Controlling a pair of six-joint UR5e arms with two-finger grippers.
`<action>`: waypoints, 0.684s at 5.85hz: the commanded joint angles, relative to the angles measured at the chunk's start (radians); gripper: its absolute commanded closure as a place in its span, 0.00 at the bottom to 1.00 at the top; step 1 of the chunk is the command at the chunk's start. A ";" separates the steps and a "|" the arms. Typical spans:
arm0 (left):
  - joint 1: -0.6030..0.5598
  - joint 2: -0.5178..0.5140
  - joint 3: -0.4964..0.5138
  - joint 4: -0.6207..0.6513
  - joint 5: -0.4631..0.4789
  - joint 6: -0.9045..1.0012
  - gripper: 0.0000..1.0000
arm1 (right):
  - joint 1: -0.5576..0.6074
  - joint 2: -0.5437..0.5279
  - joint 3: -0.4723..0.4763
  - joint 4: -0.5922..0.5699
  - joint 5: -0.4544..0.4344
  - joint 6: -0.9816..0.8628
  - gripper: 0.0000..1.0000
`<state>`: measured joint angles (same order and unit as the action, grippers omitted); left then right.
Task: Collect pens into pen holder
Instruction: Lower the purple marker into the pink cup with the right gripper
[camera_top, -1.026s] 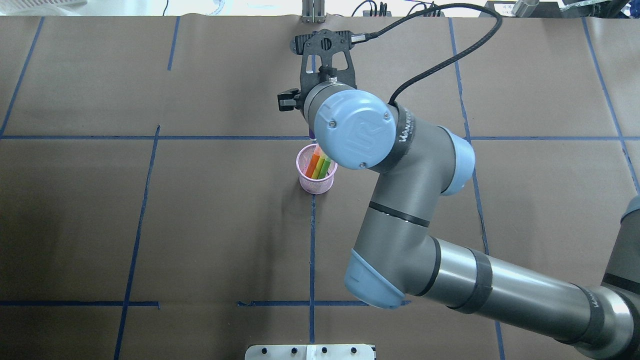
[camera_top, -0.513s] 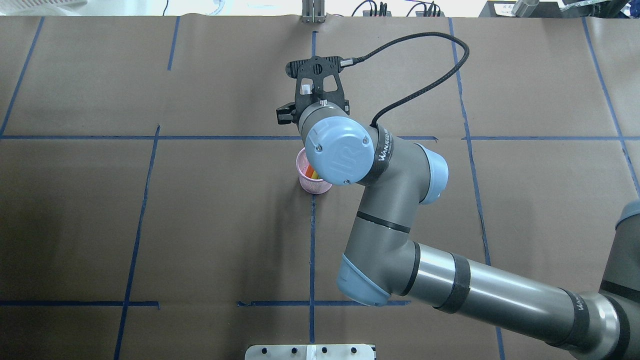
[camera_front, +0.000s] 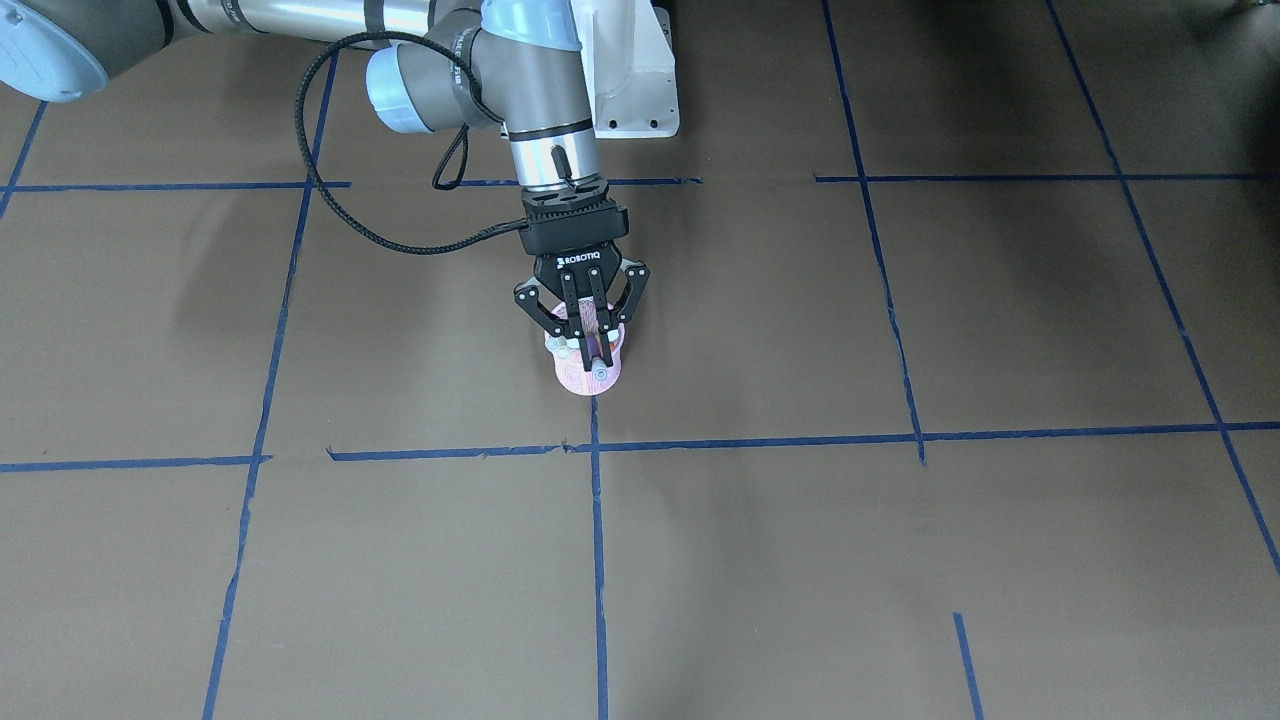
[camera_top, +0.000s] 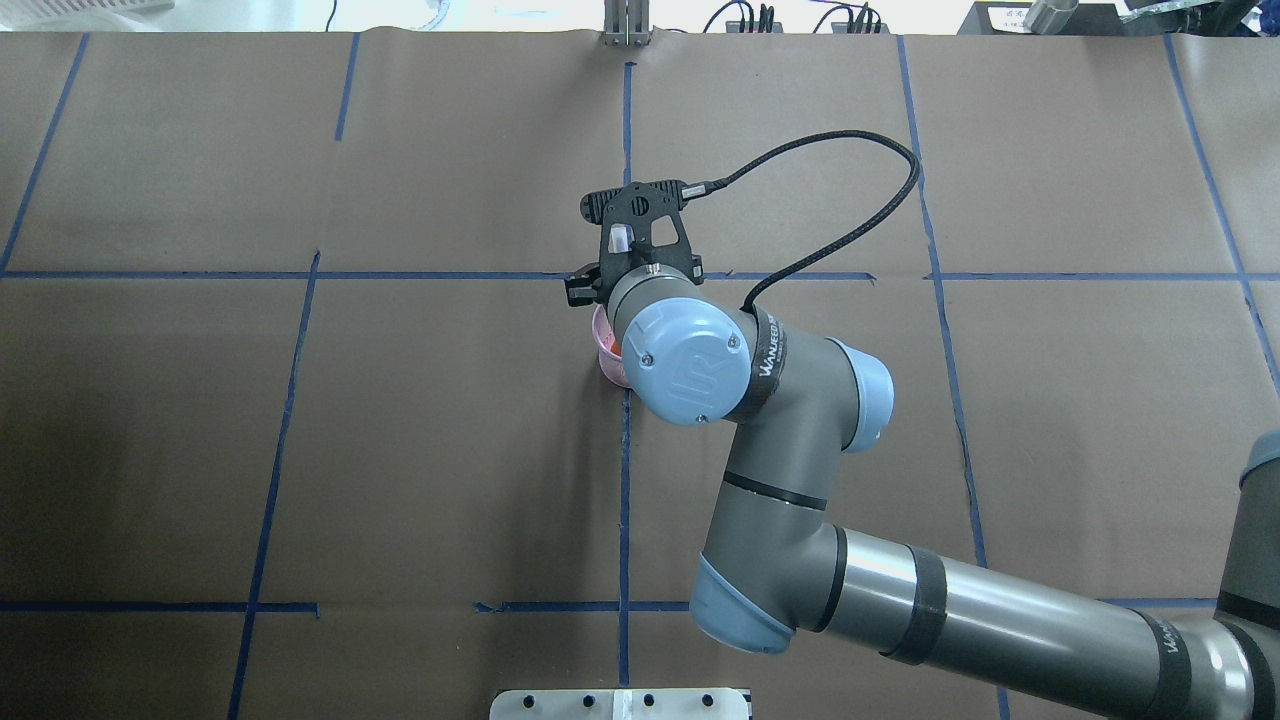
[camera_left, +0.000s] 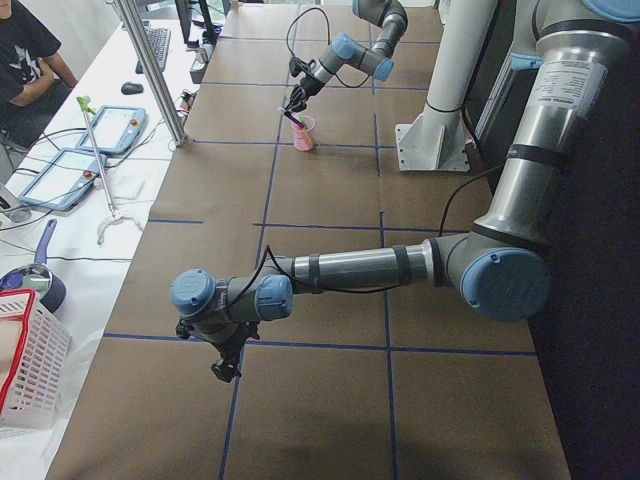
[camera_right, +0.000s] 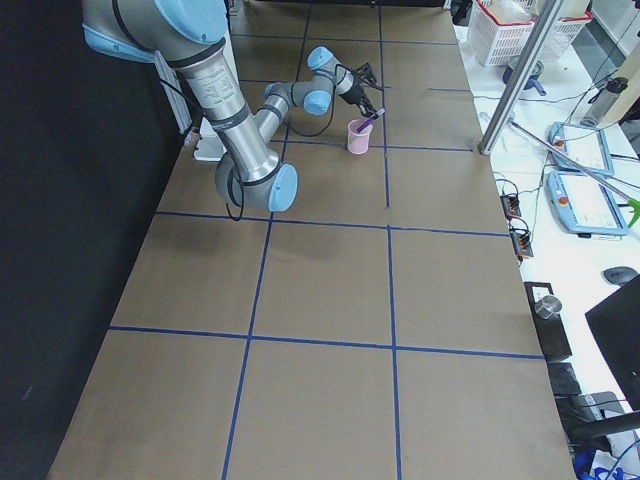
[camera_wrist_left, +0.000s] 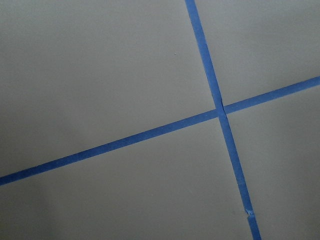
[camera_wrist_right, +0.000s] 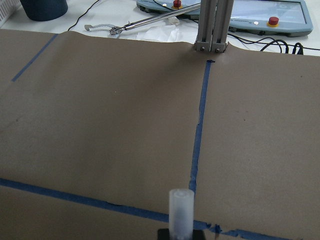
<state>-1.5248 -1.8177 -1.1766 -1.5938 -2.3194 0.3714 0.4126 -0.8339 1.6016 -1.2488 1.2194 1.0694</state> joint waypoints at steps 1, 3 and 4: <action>0.000 -0.002 0.000 0.000 0.000 0.000 0.00 | -0.018 -0.004 0.001 0.002 0.000 0.004 0.99; 0.002 -0.006 0.000 0.001 0.000 0.000 0.00 | -0.017 0.001 0.006 0.002 0.003 0.007 0.01; 0.002 -0.006 0.000 0.002 0.000 -0.002 0.00 | -0.015 0.004 0.014 0.000 0.009 0.006 0.00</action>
<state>-1.5234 -1.8232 -1.1766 -1.5926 -2.3194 0.3707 0.3961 -0.8325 1.6095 -1.2476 1.2244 1.0761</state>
